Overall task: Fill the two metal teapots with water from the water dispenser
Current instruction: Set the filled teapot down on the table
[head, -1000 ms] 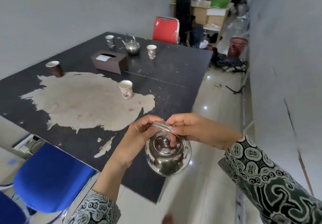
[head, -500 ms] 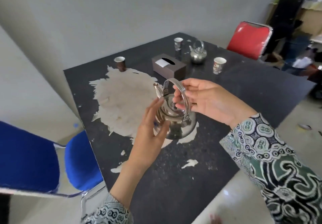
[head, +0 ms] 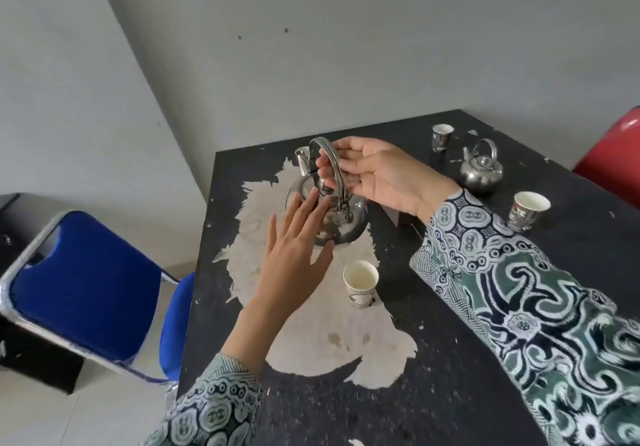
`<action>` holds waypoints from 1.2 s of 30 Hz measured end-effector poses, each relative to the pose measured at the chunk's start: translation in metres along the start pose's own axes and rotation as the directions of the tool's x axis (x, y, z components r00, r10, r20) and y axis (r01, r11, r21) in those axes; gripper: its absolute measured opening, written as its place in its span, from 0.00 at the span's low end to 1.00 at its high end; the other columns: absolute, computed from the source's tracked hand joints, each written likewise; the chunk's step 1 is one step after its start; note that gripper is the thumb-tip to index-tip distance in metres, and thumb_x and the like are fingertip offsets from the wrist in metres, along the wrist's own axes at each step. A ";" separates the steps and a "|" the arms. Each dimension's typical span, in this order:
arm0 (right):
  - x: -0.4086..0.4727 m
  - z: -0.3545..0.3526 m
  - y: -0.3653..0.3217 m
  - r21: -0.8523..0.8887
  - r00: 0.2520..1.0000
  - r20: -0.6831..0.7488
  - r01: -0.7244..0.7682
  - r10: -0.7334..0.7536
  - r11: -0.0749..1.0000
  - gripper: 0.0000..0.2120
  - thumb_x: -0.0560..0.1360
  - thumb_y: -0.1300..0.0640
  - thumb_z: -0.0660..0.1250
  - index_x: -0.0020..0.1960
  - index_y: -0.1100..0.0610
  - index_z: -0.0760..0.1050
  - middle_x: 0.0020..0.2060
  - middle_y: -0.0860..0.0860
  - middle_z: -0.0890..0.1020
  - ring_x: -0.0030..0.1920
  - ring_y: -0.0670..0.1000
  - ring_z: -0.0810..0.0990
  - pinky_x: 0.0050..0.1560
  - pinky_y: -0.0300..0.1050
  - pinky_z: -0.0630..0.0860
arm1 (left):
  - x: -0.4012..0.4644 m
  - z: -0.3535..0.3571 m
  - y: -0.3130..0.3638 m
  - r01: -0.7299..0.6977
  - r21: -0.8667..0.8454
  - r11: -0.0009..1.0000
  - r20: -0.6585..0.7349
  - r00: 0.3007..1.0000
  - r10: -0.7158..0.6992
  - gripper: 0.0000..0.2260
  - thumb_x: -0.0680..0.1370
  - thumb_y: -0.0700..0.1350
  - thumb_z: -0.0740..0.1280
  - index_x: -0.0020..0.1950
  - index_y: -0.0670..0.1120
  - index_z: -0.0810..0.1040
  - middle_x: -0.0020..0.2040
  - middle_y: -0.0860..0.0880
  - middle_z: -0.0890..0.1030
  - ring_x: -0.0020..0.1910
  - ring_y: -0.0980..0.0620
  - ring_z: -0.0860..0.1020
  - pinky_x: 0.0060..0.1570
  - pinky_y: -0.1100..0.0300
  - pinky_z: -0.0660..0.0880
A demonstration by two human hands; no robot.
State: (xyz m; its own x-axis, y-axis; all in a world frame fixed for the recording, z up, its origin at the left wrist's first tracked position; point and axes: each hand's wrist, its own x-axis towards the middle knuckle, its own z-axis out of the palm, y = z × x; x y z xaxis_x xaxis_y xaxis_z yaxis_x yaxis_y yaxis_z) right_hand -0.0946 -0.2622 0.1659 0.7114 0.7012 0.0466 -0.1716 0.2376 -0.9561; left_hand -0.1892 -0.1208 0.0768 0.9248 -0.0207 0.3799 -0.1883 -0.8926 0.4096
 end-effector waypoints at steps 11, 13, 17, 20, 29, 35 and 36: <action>0.105 -0.056 0.065 -0.109 0.949 -0.230 -0.244 0.215 0.964 0.13 0.77 0.71 0.53 0.46 0.56 0.70 0.42 0.51 0.79 0.40 0.45 0.80 0.35 0.38 0.77 | 0.070 0.071 -0.086 0.121 0.130 0.984 0.258 0.954 -0.152 0.30 0.79 0.46 0.59 0.75 0.60 0.45 0.77 0.58 0.43 0.77 0.55 0.42 0.74 0.46 0.42; 0.119 -0.074 0.091 -0.094 0.923 -0.273 -0.307 0.272 0.947 0.12 0.77 0.71 0.53 0.48 0.57 0.70 0.41 0.50 0.80 0.41 0.45 0.80 0.36 0.39 0.75 | 0.074 0.096 -0.104 0.118 0.153 0.981 0.331 0.929 -0.163 0.31 0.79 0.47 0.58 0.74 0.61 0.42 0.74 0.60 0.39 0.77 0.54 0.42 0.74 0.46 0.42; 0.137 -0.100 0.136 -0.085 0.881 -0.307 -0.403 0.361 0.911 0.12 0.77 0.71 0.53 0.47 0.57 0.70 0.41 0.50 0.81 0.42 0.46 0.80 0.41 0.43 0.73 | 0.072 0.137 -0.127 0.153 0.158 0.975 0.444 0.871 -0.209 0.33 0.79 0.45 0.58 0.74 0.61 0.39 0.75 0.59 0.38 0.77 0.52 0.42 0.73 0.46 0.41; 0.143 -0.113 0.160 -0.104 0.864 -0.313 -0.444 0.395 0.890 0.12 0.77 0.71 0.54 0.47 0.55 0.70 0.42 0.49 0.81 0.43 0.45 0.80 0.45 0.43 0.73 | 0.068 0.160 -0.136 0.183 0.189 0.965 0.484 0.837 -0.254 0.35 0.79 0.43 0.58 0.73 0.61 0.36 0.76 0.57 0.36 0.77 0.51 0.41 0.73 0.45 0.41; 0.153 -0.142 0.183 -0.491 0.901 -0.347 -0.412 0.262 0.767 0.13 0.77 0.50 0.59 0.60 0.53 0.70 0.58 0.50 0.76 0.55 0.46 0.73 0.55 0.42 0.66 | 0.093 0.177 -0.150 0.239 0.292 0.926 0.491 0.793 -0.360 0.41 0.76 0.35 0.57 0.71 0.63 0.31 0.74 0.59 0.31 0.77 0.47 0.47 0.73 0.40 0.45; 0.154 -0.161 0.210 -0.800 0.908 -0.198 -0.367 0.370 0.475 0.26 0.79 0.54 0.57 0.74 0.55 0.53 0.76 0.48 0.48 0.74 0.49 0.54 0.73 0.47 0.56 | 0.125 0.183 -0.163 0.200 0.359 0.912 0.493 0.789 -0.367 0.39 0.77 0.38 0.59 0.73 0.61 0.33 0.76 0.58 0.33 0.76 0.47 0.55 0.71 0.33 0.44; 0.154 -0.162 0.212 -0.811 0.906 -0.186 -0.360 0.380 0.461 0.27 0.79 0.55 0.57 0.74 0.54 0.50 0.76 0.46 0.45 0.75 0.49 0.51 0.73 0.48 0.54 | 0.129 0.184 -0.165 0.191 0.369 0.910 0.492 0.791 -0.365 0.39 0.77 0.38 0.59 0.73 0.61 0.33 0.76 0.58 0.33 0.76 0.48 0.56 0.70 0.32 0.44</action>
State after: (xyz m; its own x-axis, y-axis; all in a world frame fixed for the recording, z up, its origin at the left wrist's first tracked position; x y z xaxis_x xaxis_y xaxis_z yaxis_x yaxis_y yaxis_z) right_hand 0.0891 -0.2128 -0.0767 0.7063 0.6003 -0.3752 0.2171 -0.6881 -0.6924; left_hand 0.0220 -0.0592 -0.0944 0.9624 0.0881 -0.2570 0.1270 -0.9821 0.1389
